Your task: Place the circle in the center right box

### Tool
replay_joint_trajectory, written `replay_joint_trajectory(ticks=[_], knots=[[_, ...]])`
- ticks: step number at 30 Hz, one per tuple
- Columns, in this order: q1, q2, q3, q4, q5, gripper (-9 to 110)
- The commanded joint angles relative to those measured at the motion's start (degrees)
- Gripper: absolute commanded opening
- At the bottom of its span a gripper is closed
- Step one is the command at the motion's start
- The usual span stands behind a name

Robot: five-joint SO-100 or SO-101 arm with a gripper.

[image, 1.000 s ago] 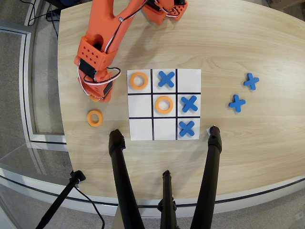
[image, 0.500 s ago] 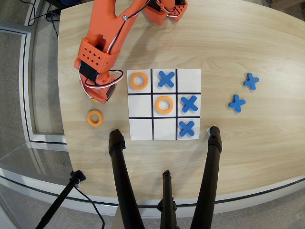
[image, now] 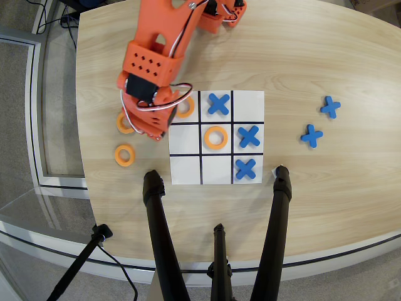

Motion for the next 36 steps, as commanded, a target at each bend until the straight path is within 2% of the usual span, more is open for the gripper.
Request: replay_joint_trajectory(ticks=[1, 20, 27, 36], knots=[[-2.9, 4.9, 0.9, 0.2, 1.0, 0], [-16.1, 12.9, 5.1, -0.5, 3.5, 0], [-17.8, 10.1, 11.9, -10.0, 3.1, 0], [-13.7, 5.6, 17.1, -18.7, -0.4, 0]])
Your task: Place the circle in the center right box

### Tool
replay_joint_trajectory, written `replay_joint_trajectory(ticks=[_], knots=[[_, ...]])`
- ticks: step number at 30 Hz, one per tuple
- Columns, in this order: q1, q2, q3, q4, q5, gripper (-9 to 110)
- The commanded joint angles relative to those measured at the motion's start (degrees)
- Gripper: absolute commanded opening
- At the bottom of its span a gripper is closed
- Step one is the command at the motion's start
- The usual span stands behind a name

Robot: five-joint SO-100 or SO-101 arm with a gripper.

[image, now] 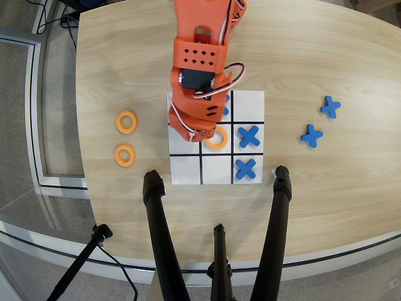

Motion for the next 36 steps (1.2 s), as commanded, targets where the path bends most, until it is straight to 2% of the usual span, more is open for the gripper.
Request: replay_joint_trajectory(ticks=[1, 9, 18, 25, 33, 36], knots=[[1.5, -0.4, 0.4, -1.4, -1.1, 0], [3.2, -1.1, 8.3, -9.1, -5.2, 3], [3.5, -1.5, 6.7, -9.2, -4.9, 11], [4.5, -1.0, 4.2, -8.3, -3.0, 13], [11.2, -1.1, -19.9, 21.0, 0.1, 13], [14.5, -1.4, -24.3, 26.1, 0.1, 13]])
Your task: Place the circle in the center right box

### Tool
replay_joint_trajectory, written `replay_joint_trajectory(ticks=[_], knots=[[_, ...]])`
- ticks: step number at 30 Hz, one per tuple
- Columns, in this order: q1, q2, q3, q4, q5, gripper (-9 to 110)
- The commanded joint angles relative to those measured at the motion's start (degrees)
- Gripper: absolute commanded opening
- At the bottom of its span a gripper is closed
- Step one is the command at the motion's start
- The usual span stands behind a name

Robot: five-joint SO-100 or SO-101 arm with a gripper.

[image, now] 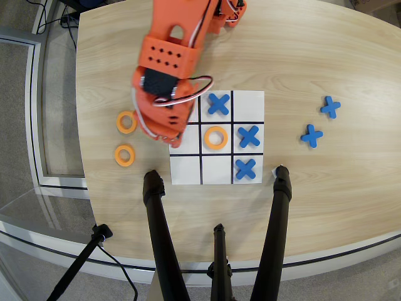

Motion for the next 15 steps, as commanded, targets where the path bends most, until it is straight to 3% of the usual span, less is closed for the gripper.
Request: replay_joint_trajectory(ticks=[1, 15], knots=[[3.9, 0.2, -5.3, 4.2, -0.1, 13], [14.0, -1.5, 6.0, -5.6, -7.9, 13]])
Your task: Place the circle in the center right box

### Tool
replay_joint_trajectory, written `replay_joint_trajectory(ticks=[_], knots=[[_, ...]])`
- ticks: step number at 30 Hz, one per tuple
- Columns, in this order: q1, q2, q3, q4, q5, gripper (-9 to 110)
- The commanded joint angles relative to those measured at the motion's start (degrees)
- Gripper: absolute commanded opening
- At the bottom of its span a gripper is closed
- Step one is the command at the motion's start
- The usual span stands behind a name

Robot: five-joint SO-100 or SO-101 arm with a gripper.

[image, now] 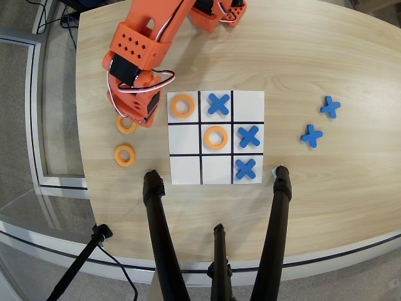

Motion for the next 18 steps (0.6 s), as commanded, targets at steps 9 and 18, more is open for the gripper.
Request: replay_joint_trajectory(ticks=[9, 18], knots=[[1.8, -4.0, 0.5, -7.3, -0.9, 13], [2.2, -7.1, 0.3, -9.1, -1.6, 13]])
